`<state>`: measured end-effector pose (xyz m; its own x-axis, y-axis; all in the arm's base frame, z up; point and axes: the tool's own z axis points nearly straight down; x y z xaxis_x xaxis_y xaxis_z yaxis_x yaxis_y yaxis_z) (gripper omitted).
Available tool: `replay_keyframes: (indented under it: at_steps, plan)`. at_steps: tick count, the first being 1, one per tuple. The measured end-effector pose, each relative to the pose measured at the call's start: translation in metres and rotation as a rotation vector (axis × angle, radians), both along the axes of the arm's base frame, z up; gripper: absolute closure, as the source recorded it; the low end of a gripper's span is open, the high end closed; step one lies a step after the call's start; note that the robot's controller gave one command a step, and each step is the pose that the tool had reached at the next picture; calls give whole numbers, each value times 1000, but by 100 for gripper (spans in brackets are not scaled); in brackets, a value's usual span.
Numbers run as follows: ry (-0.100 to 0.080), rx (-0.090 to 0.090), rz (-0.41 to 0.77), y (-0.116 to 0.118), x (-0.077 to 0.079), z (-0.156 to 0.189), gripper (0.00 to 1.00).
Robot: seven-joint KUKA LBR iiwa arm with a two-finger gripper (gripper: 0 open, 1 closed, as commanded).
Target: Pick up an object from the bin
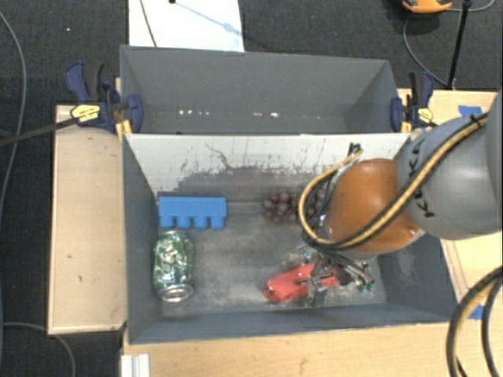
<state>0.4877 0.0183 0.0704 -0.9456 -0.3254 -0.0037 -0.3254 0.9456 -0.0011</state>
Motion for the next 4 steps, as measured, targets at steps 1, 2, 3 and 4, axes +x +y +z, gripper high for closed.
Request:
replay_keyframes:
  at_steps: [1,2,3,4]
  plan:
    - [1,0,-5,-5,7,17,100]
    - [0,1,-9,-16,7,43,100]
    - [6,1,-4,-11,9,98,100]
    - [-2,1,-1,-4,12,256,100]
